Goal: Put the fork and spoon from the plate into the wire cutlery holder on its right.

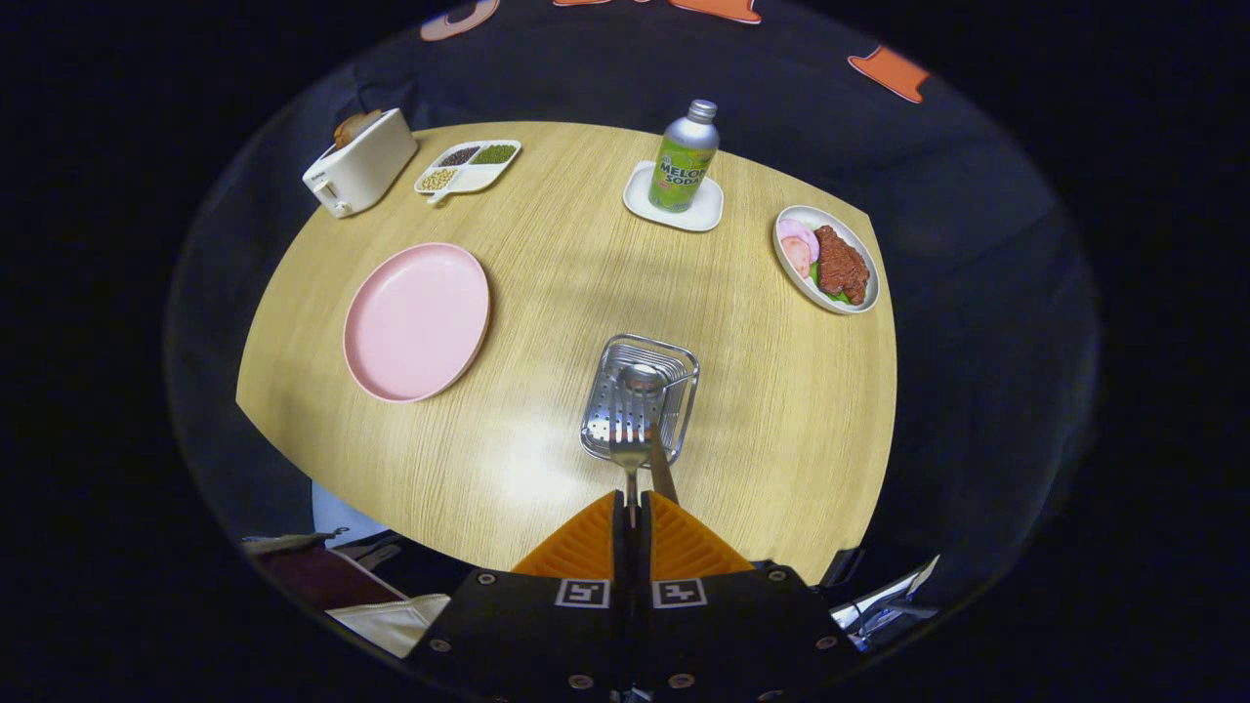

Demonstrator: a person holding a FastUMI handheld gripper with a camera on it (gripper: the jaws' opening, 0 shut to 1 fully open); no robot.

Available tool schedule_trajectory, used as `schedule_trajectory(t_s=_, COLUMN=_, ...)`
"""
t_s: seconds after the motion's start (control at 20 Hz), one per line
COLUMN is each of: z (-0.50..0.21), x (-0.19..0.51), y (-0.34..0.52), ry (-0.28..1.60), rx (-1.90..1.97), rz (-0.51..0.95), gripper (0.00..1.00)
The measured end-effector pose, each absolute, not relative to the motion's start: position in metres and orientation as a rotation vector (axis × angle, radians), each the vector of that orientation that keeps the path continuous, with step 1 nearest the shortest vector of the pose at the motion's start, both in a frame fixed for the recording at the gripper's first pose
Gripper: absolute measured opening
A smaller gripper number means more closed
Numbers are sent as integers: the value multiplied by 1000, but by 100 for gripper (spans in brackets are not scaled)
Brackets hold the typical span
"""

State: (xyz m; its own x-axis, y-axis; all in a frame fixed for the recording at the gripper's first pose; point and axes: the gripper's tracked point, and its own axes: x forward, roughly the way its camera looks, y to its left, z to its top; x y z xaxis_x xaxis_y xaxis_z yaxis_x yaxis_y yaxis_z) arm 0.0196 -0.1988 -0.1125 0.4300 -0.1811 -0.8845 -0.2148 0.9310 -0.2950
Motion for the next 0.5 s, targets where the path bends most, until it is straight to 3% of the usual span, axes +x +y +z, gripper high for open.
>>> schedule_trajectory(t_s=0.5, z=-144, x=61, y=-211, ry=1321, rx=-573, rz=100, gripper=2)
